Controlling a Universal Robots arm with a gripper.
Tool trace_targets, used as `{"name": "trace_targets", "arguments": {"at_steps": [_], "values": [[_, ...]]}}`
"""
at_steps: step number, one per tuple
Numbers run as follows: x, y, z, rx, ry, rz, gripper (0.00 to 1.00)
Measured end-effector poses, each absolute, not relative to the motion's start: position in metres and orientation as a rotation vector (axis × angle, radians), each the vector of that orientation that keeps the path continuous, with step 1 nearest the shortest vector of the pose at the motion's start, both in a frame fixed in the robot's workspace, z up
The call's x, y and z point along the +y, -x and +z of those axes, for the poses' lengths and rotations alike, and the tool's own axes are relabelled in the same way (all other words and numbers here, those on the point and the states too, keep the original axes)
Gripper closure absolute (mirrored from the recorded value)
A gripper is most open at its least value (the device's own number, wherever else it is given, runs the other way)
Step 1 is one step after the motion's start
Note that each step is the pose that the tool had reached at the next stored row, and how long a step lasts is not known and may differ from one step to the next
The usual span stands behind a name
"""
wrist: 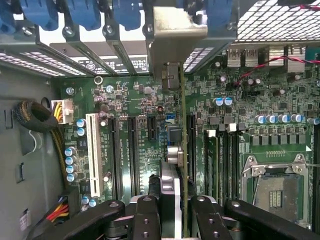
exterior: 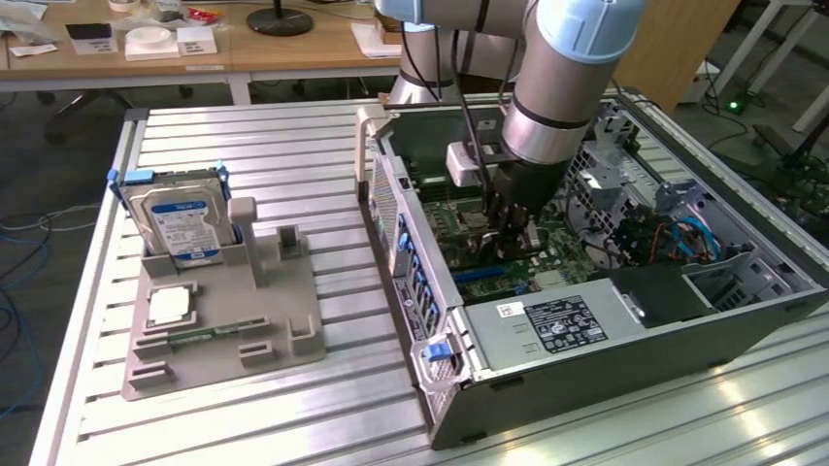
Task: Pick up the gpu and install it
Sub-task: 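Insert the gpu into the slot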
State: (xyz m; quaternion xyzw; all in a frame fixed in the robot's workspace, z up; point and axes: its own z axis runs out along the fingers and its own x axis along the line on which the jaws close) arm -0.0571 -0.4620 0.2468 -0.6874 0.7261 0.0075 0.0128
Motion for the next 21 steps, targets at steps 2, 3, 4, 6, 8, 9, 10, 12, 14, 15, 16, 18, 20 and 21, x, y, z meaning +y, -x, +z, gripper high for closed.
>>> {"name": "trace_targets", "arguments": {"at_steps": [2,3,4,6,8,9,10,12,14,15,16,18,20,21], "values": [[-0.4621,0.0592,0.2462,2.263,2.142,0.023,0.72],[-0.4623,0.0599,0.2461,2.263,2.142,0.023,0.72],[-0.4628,0.06,0.2459,2.263,2.143,0.023,0.72],[-0.4632,0.0602,0.2453,2.263,2.142,0.023,0.72],[-0.4632,0.0605,0.2452,2.263,2.142,0.023,0.72],[-0.4633,0.0605,0.2451,2.263,2.142,0.023,0.72],[-0.4633,0.0606,0.2451,2.263,2.142,0.023,0.72],[-0.4633,0.0607,0.2451,2.263,2.142,0.023,0.72],[-0.4633,0.061,0.2451,2.263,2.142,0.023,0.72],[-0.4633,0.0612,0.245,2.263,2.142,0.024,0.72],[-0.4633,0.0614,0.2449,2.263,2.143,0.024,0.72],[-0.4633,0.0616,0.2446,2.263,2.143,0.024,0.72],[-0.4633,0.0617,0.2445,2.263,2.143,0.024,0.72],[-0.4633,0.0618,0.2444,2.263,2.143,0.024,0.72]]}}
